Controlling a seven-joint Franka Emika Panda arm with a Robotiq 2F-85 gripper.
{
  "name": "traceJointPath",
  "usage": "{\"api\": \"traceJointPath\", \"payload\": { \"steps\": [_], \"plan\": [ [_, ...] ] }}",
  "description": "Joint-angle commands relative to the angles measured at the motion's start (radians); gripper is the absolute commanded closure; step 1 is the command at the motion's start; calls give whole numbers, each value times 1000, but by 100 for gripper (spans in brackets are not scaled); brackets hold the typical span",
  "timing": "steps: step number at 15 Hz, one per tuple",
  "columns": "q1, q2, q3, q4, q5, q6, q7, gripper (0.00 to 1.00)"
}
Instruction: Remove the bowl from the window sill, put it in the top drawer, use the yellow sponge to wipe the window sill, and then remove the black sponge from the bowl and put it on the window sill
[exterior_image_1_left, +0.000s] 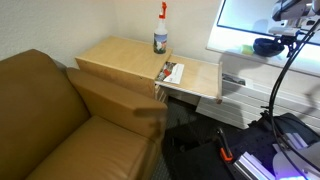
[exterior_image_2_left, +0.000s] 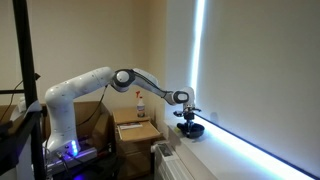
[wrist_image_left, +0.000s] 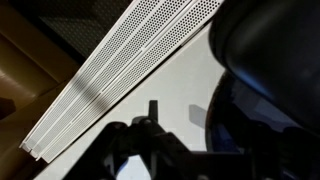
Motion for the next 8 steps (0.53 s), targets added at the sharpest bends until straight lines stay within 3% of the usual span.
{"api": "traceJointPath", "payload": {
  "steps": [1,6,8],
  "plan": [
    [-15,0,17,6,16,-23,-17,61],
    [-24,3,24,15,54,-21,-1,97],
    [-36,-3,31,21,85,-44,-3,94]
  ]
}}
